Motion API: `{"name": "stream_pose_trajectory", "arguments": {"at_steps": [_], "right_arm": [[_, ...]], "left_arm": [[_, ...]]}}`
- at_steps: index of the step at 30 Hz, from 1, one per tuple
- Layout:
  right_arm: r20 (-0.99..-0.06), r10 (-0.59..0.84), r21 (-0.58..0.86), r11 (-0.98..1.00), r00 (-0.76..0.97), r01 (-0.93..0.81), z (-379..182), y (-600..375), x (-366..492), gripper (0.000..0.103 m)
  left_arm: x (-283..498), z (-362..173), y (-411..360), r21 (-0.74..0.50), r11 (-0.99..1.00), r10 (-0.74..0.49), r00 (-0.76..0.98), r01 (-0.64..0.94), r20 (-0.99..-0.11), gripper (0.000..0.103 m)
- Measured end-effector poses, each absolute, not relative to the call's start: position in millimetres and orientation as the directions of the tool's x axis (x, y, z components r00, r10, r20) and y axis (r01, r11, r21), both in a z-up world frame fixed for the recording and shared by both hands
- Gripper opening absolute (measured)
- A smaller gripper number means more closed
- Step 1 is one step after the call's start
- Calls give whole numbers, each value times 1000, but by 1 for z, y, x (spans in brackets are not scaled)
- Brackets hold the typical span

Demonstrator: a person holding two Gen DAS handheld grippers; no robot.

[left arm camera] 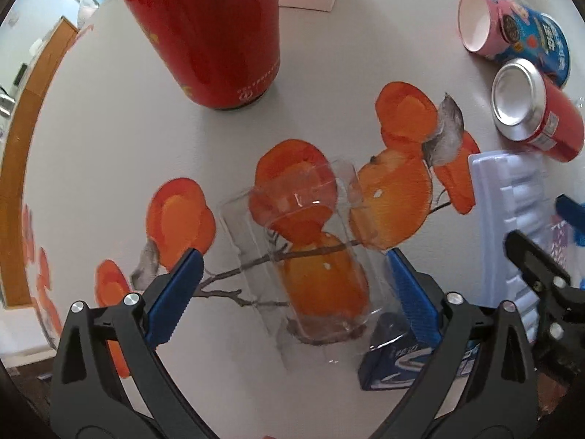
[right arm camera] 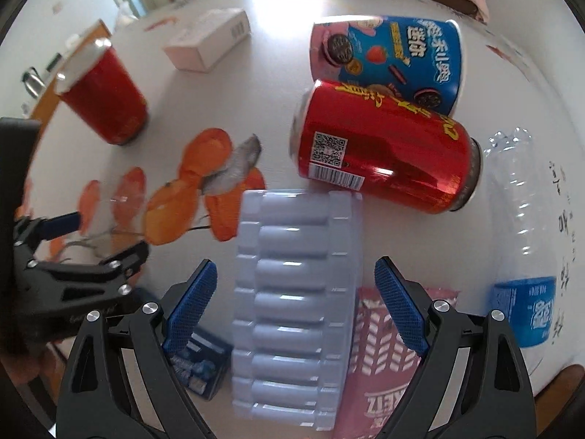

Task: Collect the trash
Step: 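Grasp the clear plastic insert with the left gripper while the right grasps the white tray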

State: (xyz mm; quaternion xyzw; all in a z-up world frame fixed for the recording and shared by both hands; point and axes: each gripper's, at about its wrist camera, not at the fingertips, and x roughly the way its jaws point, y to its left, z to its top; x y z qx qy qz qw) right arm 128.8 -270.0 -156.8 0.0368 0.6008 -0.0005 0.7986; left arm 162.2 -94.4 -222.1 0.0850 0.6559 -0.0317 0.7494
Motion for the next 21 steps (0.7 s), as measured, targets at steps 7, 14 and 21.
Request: {"name": "stream_pose_trajectory", "arguments": {"at_steps": [7,14,21], "right_arm": [[-971,8,14,1000,237,23,-172,-261,141,75],[-963,83,89,996,257,9,-151,-260,143,66],[-931,192,192,981,311,-28,-113,-259,135,66]], "left_arm": [[164,-222,-85,9,986,-12,125,164,-992,70],[167,-213,-74,-16,985,-43,153,174,-987,59],[163,-184,-52,-22,985,-61,226,173,-972,58]]}}
